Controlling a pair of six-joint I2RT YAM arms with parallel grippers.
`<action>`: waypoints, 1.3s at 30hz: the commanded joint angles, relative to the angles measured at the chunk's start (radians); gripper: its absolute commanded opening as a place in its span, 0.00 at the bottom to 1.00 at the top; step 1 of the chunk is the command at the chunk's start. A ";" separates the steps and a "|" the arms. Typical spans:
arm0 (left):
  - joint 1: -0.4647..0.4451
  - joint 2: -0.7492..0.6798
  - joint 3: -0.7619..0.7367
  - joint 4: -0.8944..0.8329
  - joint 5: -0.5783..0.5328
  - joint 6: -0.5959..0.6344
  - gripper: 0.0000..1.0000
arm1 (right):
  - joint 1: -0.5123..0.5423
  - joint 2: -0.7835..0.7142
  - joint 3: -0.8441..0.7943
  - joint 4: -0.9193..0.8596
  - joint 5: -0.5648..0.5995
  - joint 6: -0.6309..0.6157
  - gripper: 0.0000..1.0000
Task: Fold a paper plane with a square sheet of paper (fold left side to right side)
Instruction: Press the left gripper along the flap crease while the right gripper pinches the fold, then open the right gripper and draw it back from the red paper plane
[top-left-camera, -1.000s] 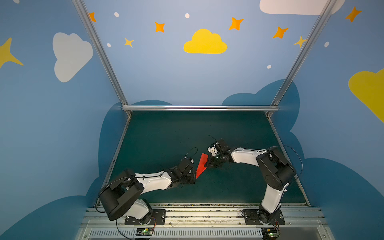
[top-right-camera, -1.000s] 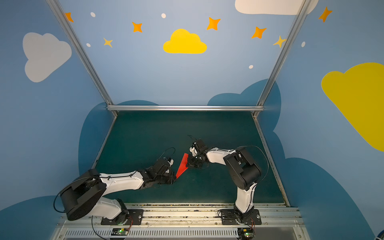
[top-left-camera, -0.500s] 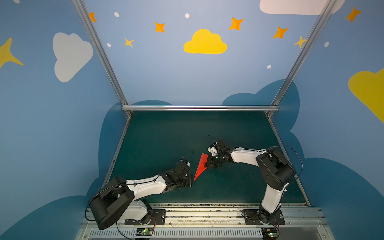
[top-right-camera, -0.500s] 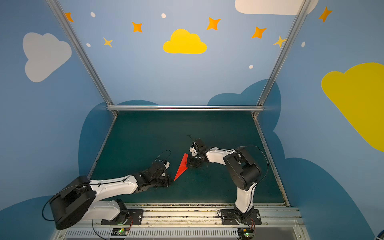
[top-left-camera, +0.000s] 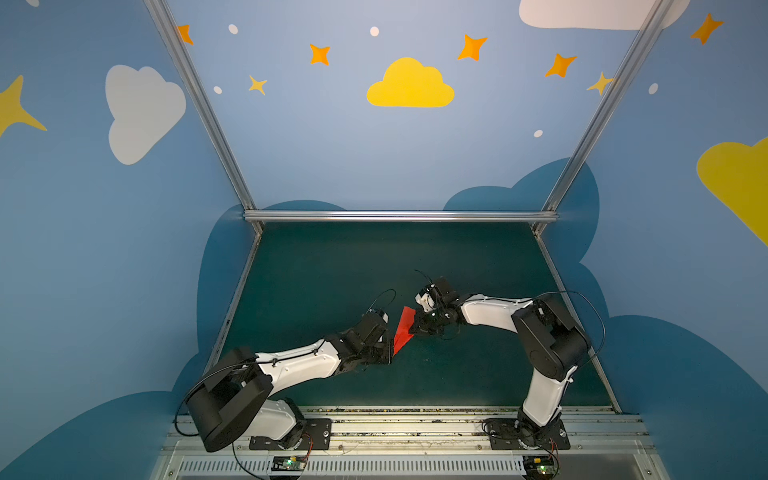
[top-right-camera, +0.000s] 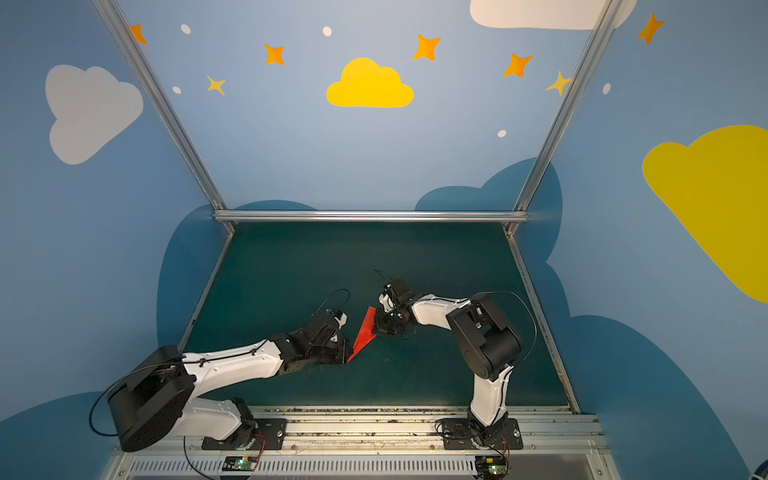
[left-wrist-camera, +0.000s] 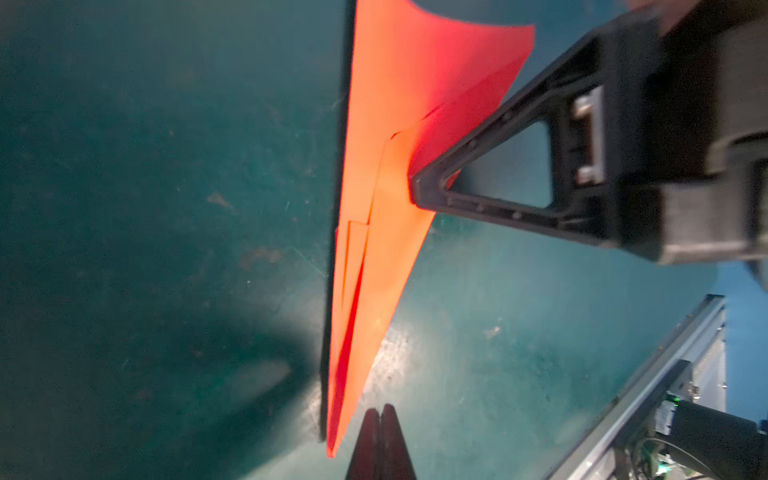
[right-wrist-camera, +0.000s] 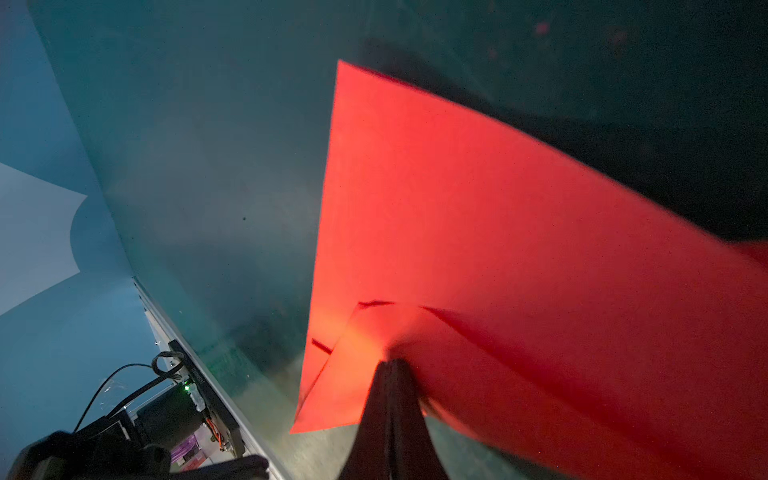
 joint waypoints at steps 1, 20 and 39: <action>0.002 0.032 0.013 0.016 0.013 0.026 0.03 | 0.031 0.095 -0.049 -0.117 0.120 0.006 0.00; -0.005 -0.051 -0.135 0.002 0.015 -0.021 0.03 | 0.028 0.077 -0.037 -0.117 0.103 0.010 0.00; 0.082 -0.077 0.164 -0.180 -0.044 0.028 0.19 | -0.207 -0.275 0.026 -0.192 -0.055 -0.071 0.26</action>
